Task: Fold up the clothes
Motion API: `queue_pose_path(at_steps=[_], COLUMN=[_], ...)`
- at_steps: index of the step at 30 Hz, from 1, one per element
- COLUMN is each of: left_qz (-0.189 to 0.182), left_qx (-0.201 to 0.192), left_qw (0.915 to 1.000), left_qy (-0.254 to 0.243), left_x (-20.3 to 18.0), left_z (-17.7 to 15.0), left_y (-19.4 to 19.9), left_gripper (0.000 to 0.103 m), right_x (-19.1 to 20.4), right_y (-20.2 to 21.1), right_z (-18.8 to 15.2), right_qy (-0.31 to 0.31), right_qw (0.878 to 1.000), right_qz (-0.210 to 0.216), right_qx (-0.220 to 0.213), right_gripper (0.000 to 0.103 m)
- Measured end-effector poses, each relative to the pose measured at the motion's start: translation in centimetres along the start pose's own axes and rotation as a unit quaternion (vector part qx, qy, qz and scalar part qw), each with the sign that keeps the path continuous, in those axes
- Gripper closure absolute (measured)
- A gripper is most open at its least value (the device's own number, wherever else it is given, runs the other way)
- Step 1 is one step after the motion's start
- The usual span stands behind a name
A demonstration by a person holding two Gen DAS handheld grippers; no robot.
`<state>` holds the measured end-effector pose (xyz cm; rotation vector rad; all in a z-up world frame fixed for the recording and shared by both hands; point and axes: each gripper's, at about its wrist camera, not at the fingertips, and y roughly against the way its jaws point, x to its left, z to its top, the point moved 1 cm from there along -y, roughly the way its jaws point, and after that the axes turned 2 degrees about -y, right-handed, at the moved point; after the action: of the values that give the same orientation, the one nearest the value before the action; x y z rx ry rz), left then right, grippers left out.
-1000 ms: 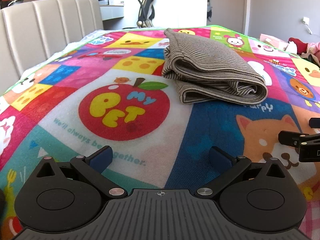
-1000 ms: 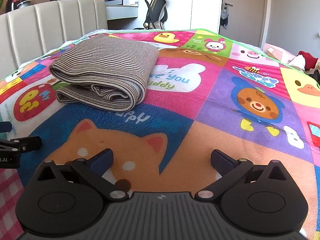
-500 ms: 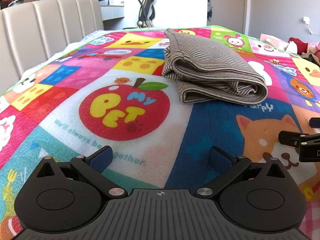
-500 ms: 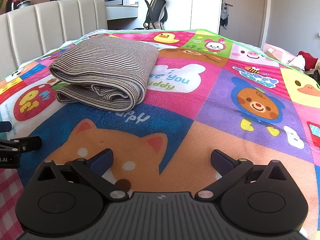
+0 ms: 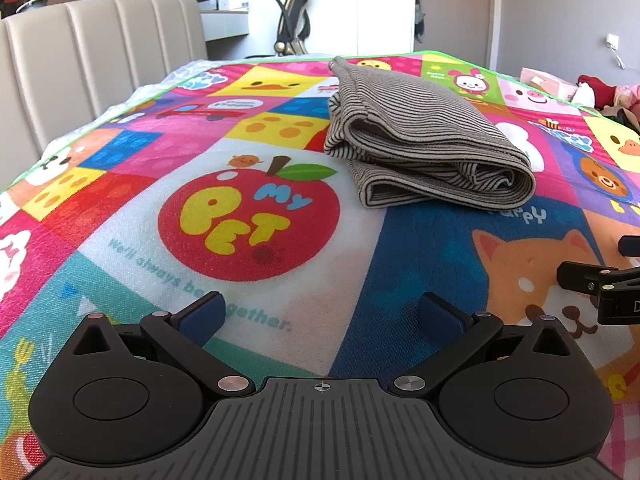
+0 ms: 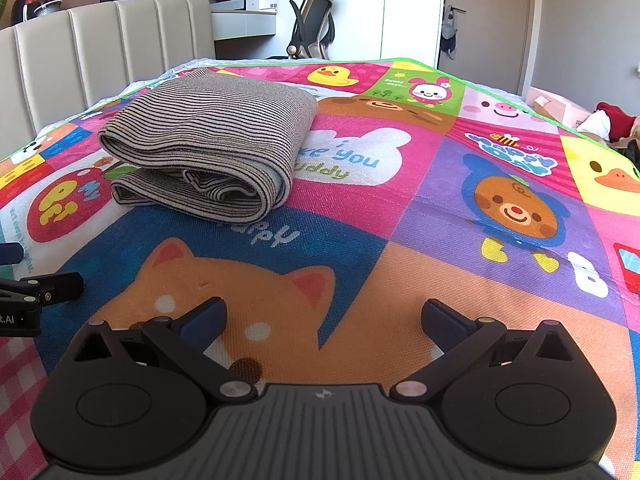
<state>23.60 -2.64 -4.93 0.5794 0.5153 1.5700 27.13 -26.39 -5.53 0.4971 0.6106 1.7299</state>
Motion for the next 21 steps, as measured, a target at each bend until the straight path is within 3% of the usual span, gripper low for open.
queue_pose_path(at_steps=[21], left_qz=[-0.006], left_qx=[0.001], left_qw=[1.0], left_qy=[0.002], left_x=[0.25], left_z=[0.0], left_y=[-0.13], left_gripper=[0.0], right_x=[-0.04], right_y=[-0.04], right_z=[0.03], right_qy=[-0.001], right_qw=[1.0], right_qz=[0.0], right_qx=[-0.001], right_gripper=[0.0])
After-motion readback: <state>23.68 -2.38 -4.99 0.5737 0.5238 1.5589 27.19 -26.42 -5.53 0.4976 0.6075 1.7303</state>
